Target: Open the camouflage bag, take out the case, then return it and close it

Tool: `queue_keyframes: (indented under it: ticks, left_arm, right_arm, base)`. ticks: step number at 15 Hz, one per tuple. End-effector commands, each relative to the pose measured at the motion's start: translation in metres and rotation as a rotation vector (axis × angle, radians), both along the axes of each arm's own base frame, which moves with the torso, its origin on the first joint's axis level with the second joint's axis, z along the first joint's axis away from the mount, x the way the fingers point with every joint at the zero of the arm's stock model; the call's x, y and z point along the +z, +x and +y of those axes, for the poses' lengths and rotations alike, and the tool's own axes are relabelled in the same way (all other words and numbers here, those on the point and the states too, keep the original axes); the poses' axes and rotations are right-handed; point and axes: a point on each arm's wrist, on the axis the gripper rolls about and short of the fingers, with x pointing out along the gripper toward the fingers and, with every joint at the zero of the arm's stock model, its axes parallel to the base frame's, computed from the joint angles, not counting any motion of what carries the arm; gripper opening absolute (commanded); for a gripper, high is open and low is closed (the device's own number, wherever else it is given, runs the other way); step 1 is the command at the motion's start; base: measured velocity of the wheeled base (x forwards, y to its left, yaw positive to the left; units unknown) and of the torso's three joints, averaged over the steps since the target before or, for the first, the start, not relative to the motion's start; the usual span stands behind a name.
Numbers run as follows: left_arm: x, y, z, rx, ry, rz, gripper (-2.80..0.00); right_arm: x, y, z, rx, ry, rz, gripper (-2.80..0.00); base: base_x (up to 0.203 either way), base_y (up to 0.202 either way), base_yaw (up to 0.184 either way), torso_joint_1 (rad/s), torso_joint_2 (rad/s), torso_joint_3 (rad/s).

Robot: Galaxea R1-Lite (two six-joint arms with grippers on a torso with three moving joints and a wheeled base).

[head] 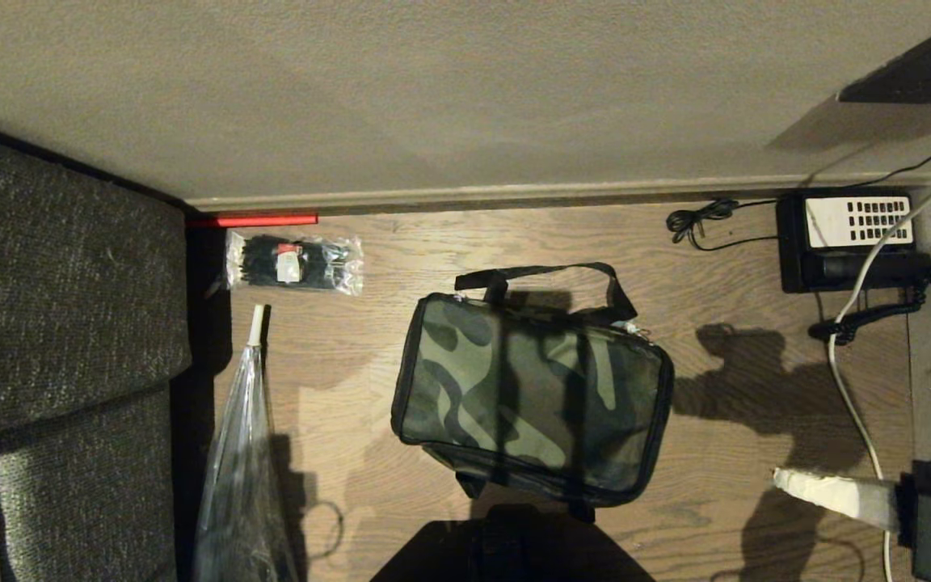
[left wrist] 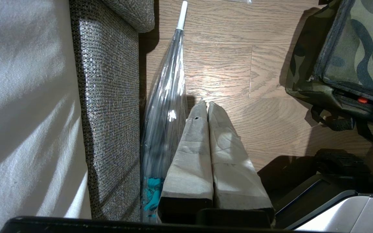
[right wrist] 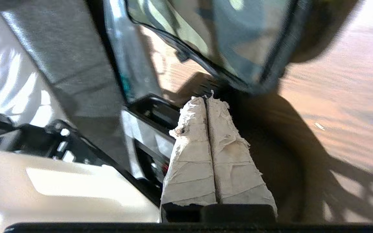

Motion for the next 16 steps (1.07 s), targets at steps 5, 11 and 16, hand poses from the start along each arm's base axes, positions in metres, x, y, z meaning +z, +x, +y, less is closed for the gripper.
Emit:
queue_keyframes:
  ticks: [5,11,16]
  left_arm:
    - [-0.001,0.0,0.0,0.001,0.0,0.003,-2.8]
    - [-0.001,0.0,0.0,0.001,0.0,0.003,-2.8]
    - [-0.001,0.0,0.0,0.001,0.0,0.003,-2.8]
  right_arm:
    - [-0.02,-0.119,-0.022,-0.292,-0.28,-0.223,-2.8]
    - [-0.07,-0.12,-0.027,-0.538,-0.329,-0.3,-2.8]
    - [-0.072,-0.136,-0.026,-0.654,-0.313,-0.448,-2.8]
  base:
    - [0.0,0.0,0.0,0.0,0.0,0.0]
    - [0.0,0.0,0.0,0.0,0.0,0.0]
    - [0.0,0.0,0.0,0.0,0.0,0.0]
